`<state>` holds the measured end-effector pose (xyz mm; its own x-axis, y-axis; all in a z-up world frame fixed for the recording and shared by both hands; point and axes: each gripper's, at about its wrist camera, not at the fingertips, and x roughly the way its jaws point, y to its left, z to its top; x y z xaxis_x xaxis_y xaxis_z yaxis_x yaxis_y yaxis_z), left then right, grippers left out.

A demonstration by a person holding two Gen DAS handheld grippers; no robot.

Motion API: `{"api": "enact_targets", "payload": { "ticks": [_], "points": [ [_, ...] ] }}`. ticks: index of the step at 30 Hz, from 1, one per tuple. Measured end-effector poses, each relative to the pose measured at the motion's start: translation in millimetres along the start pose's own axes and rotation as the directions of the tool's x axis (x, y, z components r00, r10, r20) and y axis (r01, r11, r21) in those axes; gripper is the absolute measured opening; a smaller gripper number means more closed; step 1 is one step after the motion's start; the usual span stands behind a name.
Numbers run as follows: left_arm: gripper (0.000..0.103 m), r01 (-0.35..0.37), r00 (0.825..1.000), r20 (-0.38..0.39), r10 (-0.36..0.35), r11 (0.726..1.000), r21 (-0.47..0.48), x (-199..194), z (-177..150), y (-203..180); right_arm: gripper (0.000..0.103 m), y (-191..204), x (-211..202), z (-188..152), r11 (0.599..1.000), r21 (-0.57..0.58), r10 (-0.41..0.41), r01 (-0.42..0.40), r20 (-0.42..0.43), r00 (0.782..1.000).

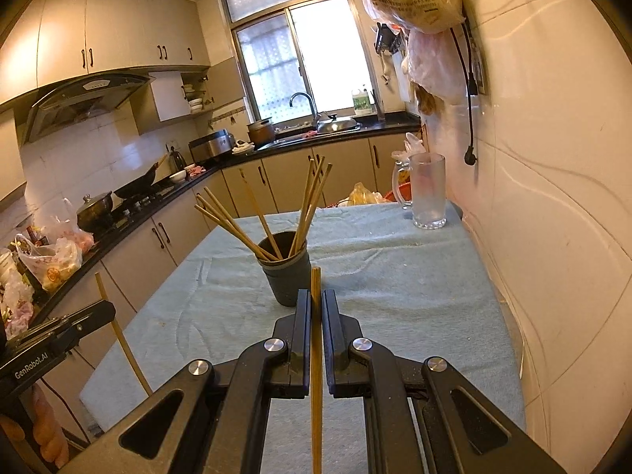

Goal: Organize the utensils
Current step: 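Lift both held chopsticks upright and carry them over the black holder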

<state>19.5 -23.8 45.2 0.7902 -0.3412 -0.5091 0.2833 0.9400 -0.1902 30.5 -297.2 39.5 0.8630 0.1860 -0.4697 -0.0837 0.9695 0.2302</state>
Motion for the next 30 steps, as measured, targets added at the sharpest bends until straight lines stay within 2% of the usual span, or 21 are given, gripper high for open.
{"api": "enact_targets", "payload": {
  "ticks": [12, 23, 30],
  "points": [
    [0.005, -0.009, 1.000, 0.022, 0.009, 1.000, -0.008, -6, 12, 4, 0.006, 1, -3, 5, 1.000, -0.005, 0.006, -0.006, 0.012, 1.000],
    [0.005, -0.041, 0.999, 0.008, 0.041, 0.999, -0.006, 0, 20, 12, 0.006, 8, 5, 12, 1.000, -0.010, 0.018, -0.018, 0.010, 1.000],
    [0.005, -0.079, 0.997, 0.030, 0.077, 0.995, 0.056, 3, 41, 11, 0.006, 14, 10, 20, 0.999, -0.026, 0.019, -0.018, 0.013, 1.000]
  ]
}}
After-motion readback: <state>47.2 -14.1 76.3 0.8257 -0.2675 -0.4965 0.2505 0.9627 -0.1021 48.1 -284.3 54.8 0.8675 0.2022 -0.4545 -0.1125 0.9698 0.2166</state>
